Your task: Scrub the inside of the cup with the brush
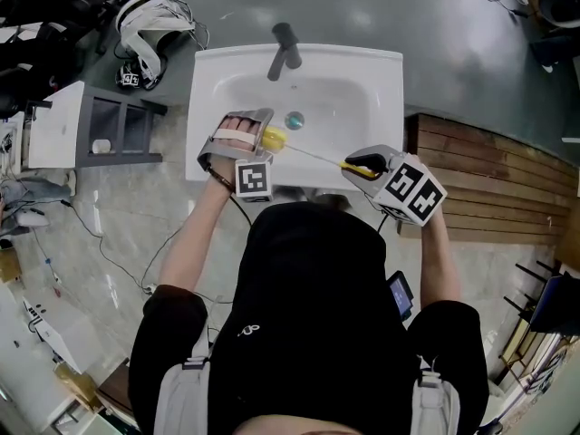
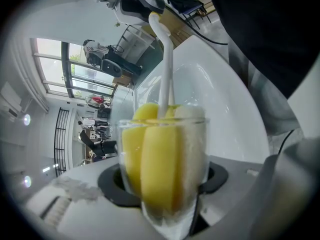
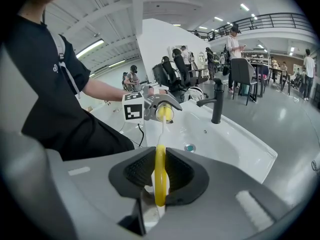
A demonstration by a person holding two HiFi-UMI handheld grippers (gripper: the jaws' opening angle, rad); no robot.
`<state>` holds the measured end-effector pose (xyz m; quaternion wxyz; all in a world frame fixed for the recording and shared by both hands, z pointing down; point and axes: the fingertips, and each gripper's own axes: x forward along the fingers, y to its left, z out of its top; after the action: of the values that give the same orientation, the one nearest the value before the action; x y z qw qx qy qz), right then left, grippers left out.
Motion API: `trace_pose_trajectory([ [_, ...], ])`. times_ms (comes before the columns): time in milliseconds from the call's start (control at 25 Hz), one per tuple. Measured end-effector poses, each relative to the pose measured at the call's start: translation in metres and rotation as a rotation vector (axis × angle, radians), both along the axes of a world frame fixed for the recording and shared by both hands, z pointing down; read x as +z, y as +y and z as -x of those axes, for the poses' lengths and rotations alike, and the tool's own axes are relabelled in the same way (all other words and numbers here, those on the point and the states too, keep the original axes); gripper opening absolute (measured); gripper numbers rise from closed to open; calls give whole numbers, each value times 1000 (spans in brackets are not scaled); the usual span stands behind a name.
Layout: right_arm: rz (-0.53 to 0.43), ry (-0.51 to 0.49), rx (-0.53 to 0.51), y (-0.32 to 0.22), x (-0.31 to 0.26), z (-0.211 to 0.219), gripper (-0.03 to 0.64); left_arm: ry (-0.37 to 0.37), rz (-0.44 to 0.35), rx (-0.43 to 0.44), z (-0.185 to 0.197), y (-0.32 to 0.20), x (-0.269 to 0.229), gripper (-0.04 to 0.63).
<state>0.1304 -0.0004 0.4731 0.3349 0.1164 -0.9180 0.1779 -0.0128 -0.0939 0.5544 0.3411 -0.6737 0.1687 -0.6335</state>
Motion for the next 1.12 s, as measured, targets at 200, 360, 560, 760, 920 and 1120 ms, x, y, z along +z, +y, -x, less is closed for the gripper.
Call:
trace_pose_trajectory([
  [200, 1, -3, 8, 1, -1, -6, 63, -5, -2, 5, 1, -3, 0, 270],
  [360, 3, 0, 17, 4, -3, -13, 63, -13, 11, -9, 7, -2, 1, 270],
  [560, 15, -17, 38, 6, -3, -24, 63, -13, 1, -36, 17, -8, 1, 270],
  [760, 32, -36, 59, 12, -1, -33, 63, 2, -9, -56, 21, -12, 0, 270],
  [920, 35, -44, 85, 15, -3, -39, 63, 32, -51, -66, 25, -23, -4, 270],
  [1120, 44, -61, 121, 19, -3, -47, 63, 72, -13, -149, 33, -22, -1, 270],
])
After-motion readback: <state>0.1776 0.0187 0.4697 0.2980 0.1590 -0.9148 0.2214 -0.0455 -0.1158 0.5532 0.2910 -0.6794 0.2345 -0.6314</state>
